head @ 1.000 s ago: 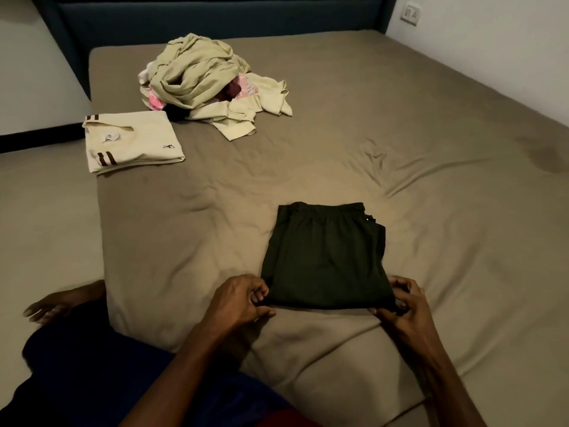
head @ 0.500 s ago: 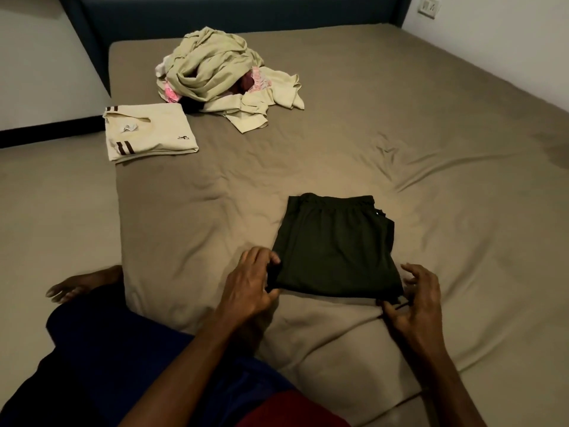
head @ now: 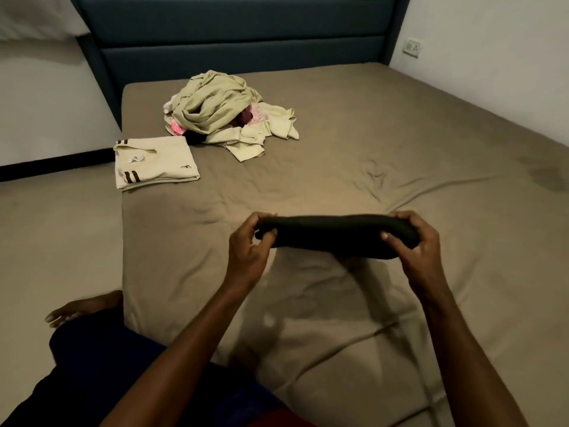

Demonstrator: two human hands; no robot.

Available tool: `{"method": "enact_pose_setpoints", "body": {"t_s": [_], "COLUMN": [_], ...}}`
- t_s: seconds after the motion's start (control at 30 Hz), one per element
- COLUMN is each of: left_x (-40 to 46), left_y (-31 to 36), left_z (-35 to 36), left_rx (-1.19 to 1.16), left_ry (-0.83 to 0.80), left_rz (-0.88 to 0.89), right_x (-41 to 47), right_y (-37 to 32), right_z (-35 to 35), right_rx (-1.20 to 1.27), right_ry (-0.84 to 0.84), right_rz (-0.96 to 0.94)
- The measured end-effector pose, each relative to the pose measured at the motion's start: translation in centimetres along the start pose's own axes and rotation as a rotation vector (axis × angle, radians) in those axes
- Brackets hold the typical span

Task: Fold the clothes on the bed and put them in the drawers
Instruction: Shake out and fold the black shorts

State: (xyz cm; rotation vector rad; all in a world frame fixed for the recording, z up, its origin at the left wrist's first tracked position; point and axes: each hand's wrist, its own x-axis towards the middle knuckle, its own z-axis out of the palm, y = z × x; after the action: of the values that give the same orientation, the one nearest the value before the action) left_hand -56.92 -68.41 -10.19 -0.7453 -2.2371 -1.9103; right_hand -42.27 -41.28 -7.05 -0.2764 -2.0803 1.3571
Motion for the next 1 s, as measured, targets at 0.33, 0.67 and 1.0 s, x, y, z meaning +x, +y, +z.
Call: {"method": "enact_pose_setpoints", "body": {"t_s": [0.33, 0.67, 1.0], "left_x": [8.3, 5.1, -1.6], "left_y": [0.8, -9.9, -10.6], "left_z": [0.0, 1.0, 7.9], "left_rx": [-0.111, 0.699, 0.988], "left_ry": [0.01, -0.149, -0.606], "left_rz": [-0.268, -0.171, 0.01], "right_x": [9.1, 6.3, -2.0], "right_y": [-0.7, 10.1, 12.8], "right_z": [2.8, 7.2, 9.0], "right_rx": [0.242, -0.865, -0.66], "right_ry": [-0.081, -0.002, -0.253], "right_rz": [0.466, 0.394, 0.187]}}
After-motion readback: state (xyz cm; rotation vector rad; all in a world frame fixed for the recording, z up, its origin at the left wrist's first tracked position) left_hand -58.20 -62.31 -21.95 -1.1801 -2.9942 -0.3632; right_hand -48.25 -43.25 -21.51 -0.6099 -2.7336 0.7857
